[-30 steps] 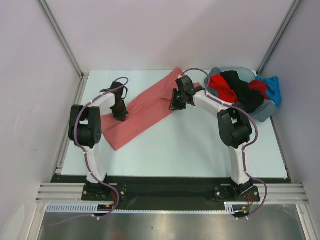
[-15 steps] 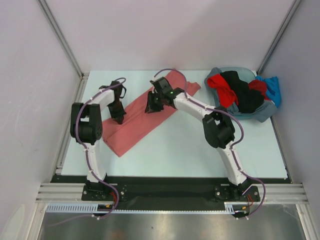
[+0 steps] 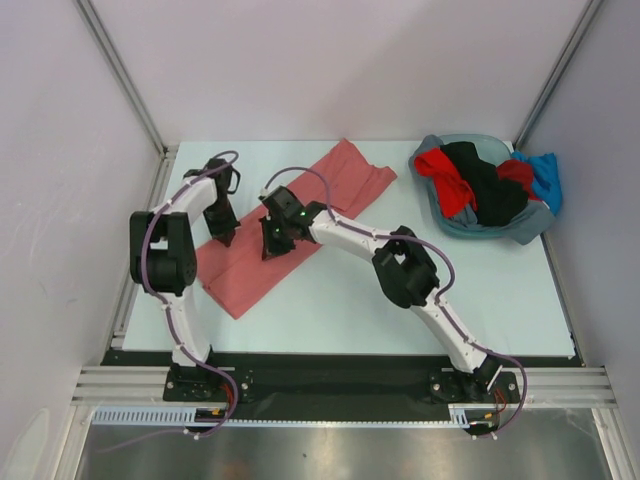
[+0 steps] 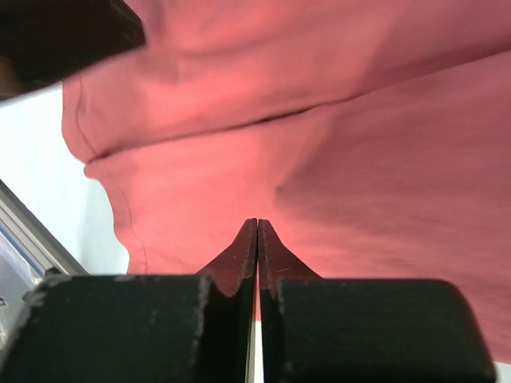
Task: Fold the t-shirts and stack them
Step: Fold the tshirt
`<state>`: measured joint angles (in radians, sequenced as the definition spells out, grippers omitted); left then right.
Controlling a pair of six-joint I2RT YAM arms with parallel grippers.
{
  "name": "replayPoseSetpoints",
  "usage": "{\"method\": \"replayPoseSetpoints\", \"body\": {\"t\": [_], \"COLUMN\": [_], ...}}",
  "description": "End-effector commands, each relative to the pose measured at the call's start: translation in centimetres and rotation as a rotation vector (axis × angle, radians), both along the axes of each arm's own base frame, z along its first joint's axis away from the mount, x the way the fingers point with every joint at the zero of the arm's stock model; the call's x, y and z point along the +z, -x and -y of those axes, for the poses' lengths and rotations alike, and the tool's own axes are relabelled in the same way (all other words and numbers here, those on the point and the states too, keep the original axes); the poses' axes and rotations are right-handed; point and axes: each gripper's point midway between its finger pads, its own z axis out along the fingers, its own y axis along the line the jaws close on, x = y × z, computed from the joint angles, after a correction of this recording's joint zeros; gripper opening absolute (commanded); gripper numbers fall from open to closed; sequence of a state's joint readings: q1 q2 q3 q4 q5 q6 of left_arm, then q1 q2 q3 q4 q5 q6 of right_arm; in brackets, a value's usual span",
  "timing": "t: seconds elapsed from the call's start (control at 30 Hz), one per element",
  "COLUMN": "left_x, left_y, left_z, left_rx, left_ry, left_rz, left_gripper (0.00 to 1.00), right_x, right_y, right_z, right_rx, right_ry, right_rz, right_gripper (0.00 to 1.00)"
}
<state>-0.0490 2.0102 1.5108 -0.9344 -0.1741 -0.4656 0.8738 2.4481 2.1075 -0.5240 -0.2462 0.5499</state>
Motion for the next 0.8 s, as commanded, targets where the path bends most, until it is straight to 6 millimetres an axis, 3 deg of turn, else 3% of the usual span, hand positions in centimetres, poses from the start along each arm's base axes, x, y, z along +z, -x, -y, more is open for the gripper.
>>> {"method": "replayPoseSetpoints", "body": {"t": [0.0,0.17,0.4,0.47,0.57,0.6,0.67,0.7,0.77], "left_x": [5.3,8.7,9.3,9.8,9.8,9.9,9.7,9.6,9.5], "left_y": [-0.2,0.4,2.4,2.7,3.2,3.3,3.4,3.6,3.5], "left_z": [-1.0,-1.6,-2.8,-3.9,-4.4,-4.4,-4.5,-4.5,-4.3], "left_rx": [0.037,0.067,0.094,0.130,0.140,0.143,0.151,0.153,0.154], "left_ry": [-0.036,-0.055,-0.050,-0.041,-0.040,-0.034,-0.023,-0.020,-0.012], "left_rz": [0.147,0.239,0.249,0.264,0.270,0.275,0.277,0.275,0.277], "left_gripper": [0.00,0.00,0.00,0.00,0.00,0.00,0.00,0.00,0.00], "right_x": [1.3,-0.4,-6.7,-8.8,-10.0,-11.5,-11.0,-12.3,-12.8], "right_y": [0.0,1.4,3.7,4.7,6.3,7.6,8.5,10.0,11.2], "right_z": [-1.5,-2.6,-0.5,1.1,3.2,5.1,6.3,8.4,9.7], "right_rx": [0.002,0.019,0.057,0.081,0.105,0.115,0.120,0.133,0.145], "right_ry": [-0.014,0.031,0.236,0.312,0.393,0.449,0.460,0.507,0.528], "right_rz": [0.044,0.053,0.046,0.021,-0.015,-0.047,-0.051,-0.092,-0.107], "right_gripper": [0.00,0.00,0.00,0.00,0.00,0.00,0.00,0.00,0.00]}}
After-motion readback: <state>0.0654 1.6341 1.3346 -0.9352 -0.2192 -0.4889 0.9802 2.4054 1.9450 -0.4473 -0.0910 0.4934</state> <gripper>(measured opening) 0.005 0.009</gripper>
